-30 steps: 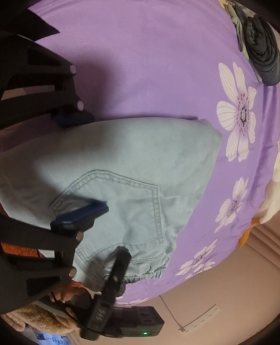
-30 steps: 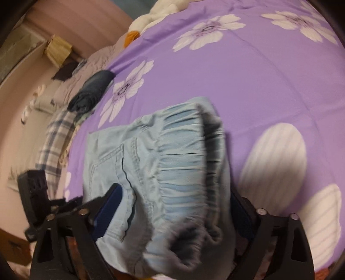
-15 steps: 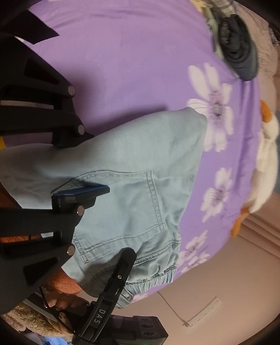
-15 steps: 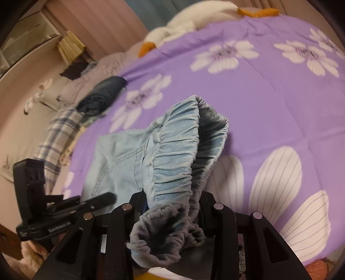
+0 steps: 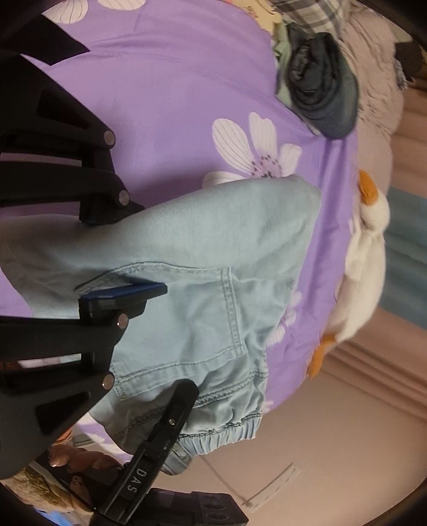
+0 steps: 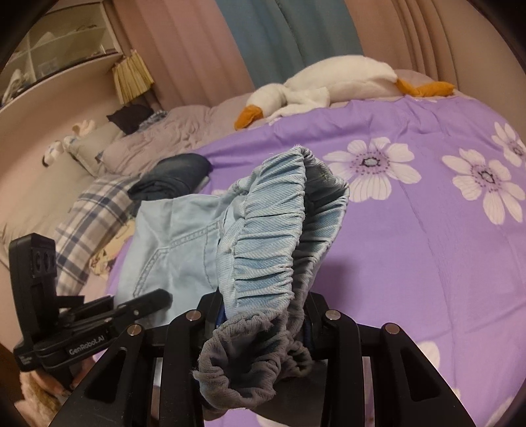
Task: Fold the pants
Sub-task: 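Fold the waistband over with the right tool while the left tool pins the jeans, then open both tools and lift them off the folded jeans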
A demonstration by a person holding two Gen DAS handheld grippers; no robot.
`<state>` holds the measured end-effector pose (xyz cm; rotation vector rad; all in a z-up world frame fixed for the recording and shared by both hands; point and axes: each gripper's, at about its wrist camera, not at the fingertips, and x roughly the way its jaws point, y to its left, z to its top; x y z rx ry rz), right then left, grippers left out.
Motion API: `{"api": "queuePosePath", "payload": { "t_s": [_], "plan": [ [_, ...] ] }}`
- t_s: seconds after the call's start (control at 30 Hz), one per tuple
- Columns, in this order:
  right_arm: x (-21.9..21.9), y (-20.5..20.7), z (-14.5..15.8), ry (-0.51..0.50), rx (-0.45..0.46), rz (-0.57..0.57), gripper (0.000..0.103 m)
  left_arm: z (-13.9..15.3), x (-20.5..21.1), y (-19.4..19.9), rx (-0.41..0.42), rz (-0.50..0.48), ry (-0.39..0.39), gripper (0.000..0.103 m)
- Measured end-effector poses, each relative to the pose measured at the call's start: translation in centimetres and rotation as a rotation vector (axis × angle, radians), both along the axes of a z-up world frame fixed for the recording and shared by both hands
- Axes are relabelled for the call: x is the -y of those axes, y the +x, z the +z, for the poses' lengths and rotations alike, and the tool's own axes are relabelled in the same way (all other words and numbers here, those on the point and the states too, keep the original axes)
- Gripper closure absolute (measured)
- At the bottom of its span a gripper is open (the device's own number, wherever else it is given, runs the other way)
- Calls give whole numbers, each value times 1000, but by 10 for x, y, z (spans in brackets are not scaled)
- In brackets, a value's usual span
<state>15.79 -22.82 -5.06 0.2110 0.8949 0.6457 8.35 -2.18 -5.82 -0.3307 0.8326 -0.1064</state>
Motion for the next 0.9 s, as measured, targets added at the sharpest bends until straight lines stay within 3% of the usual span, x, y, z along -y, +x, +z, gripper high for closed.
{"api": "queuePosePath", "payload": {
  "t_s": [0.3, 0.47, 0.57, 0.63, 0.7, 0.77, 0.83, 0.9],
  "plan": [
    [-20, 25, -66, -123, -118, -27, 66, -54, 1, 23, -124, 12, 22, 76],
    [-11, 29, -82, -109, -182, -59, 61, -58, 0, 25, -134, 12, 44, 67],
    [-10, 27, -80, -110, -190, -77, 56, -52, -1, 19, -129, 28, 41, 62],
    [-10, 25, -77, -144, -187, -101, 47, -43, -3, 11, -115, 32, 33, 62],
    [-6, 18, -68, -169, -177, -121, 47, -33, -6, 1, -91, 46, 35, 61],
    [1, 10, -56, -173, -147, -144, 47, -20, -9, -10, -50, 58, 36, 48],
    [9, 0, -41, -167, -100, -175, 36, -4, -10, -25, 5, 69, 36, 26],
    [16, -14, -21, -143, -40, -204, 26, 15, -10, -41, 71, 73, 41, 22]
  ]
}}
